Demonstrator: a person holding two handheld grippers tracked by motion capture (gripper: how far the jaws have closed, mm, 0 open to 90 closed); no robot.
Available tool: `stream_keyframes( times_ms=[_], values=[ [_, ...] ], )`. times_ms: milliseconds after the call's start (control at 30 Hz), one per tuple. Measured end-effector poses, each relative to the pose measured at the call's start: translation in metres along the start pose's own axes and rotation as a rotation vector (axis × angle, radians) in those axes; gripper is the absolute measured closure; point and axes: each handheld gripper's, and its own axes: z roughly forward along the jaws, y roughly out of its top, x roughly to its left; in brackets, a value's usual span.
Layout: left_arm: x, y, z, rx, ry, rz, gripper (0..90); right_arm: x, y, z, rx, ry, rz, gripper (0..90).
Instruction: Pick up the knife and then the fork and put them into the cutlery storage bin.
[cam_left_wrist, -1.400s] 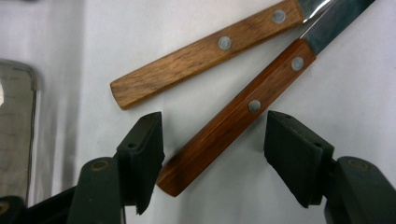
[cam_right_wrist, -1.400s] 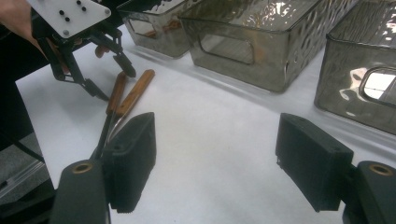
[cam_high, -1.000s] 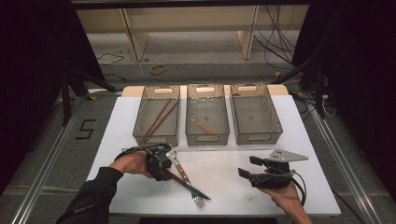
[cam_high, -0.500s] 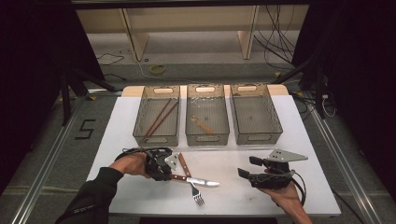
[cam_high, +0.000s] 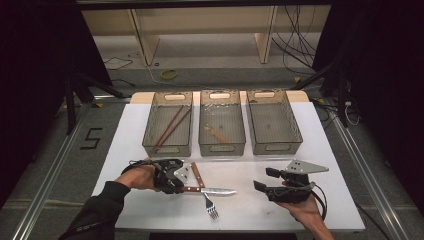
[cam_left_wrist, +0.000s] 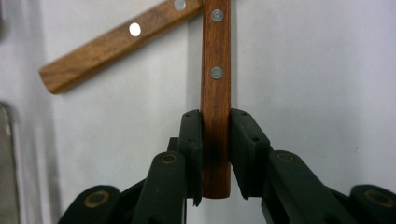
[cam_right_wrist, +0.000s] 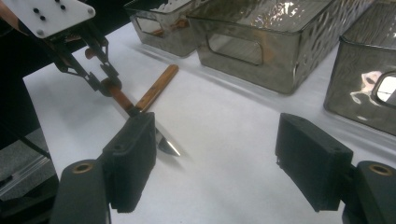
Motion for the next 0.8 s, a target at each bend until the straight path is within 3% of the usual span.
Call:
stream_keyframes(
  times_ms=[267, 500, 800],
  values=[
    [-0.008, 0.015, -0.012, -0.047, 0.026, 0.010, 74.8, 0.006, 0.006, 0.003, -0.002, 0.027, -0.027, 30.0],
    [-0.014, 0.034, -0.012, -0.066, 0.026, 0.048, 74.7, 0.023, 0.019, 0.014, 0.036, 0.077, -0.124, 30.0],
    [-0.019, 0.058, -0.013, -0.074, 0.032, 0.109, 74.7, 0.044, 0.033, 0.035, 0.149, 0.153, -0.253, 30.9]
  ],
)
